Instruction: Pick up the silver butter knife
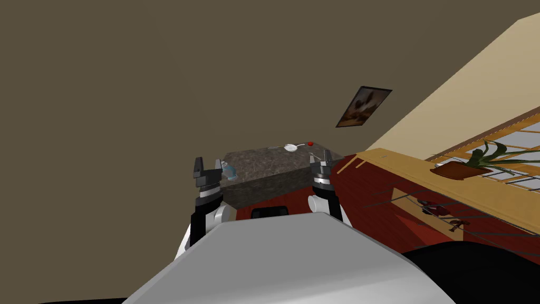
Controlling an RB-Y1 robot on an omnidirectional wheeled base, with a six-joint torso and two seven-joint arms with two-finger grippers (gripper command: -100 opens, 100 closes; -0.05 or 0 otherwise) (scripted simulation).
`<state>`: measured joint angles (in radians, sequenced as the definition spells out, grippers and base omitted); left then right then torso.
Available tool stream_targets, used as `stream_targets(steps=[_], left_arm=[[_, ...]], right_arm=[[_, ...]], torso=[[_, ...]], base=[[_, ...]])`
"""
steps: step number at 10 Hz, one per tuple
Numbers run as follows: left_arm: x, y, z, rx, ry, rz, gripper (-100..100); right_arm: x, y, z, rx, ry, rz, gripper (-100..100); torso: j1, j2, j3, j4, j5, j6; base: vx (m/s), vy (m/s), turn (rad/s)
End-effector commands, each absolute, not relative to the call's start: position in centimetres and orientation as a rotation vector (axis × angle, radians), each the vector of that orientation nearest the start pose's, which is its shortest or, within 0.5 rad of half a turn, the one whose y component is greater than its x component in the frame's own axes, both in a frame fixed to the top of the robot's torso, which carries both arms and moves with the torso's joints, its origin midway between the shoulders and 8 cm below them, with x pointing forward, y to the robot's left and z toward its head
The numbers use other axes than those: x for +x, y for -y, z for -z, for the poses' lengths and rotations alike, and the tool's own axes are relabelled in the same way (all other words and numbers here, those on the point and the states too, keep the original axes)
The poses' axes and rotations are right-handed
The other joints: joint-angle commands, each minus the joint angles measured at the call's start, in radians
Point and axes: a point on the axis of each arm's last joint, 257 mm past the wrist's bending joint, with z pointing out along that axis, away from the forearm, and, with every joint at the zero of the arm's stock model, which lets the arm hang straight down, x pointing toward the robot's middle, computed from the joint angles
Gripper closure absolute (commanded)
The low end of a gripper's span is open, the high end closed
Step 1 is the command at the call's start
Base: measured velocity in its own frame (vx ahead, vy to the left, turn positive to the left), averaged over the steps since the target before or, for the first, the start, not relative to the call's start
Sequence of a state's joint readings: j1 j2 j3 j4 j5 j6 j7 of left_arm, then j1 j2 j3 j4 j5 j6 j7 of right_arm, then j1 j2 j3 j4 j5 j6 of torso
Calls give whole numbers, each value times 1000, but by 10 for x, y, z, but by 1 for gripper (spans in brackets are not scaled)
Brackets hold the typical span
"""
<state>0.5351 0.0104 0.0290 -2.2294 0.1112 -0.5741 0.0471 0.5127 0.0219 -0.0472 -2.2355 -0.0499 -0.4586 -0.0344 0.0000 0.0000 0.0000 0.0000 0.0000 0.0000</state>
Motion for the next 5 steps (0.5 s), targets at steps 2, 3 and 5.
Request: stream_targets(steps=[2, 3, 5], left_arm=[[341, -306, 0, -737, -589, 1381, -100], [345, -307, 3, -745, -612, 1389, -100], [355, -311, 13, -780, -651, 1408, -100]], right_arm=[[353, 309, 7, 792, -611, -1289, 0], [353, 309, 7, 792, -611, -1289, 0], [353, 309, 7, 792, -611, -1289, 0]], torso=[[0, 0, 0, 0, 0, 0], [0, 0, 0, 0, 0, 0], [-1, -1, 0, 0, 0, 0]], base=[[3, -9, -25], [4, -14, -39], [8, -25, -53]])
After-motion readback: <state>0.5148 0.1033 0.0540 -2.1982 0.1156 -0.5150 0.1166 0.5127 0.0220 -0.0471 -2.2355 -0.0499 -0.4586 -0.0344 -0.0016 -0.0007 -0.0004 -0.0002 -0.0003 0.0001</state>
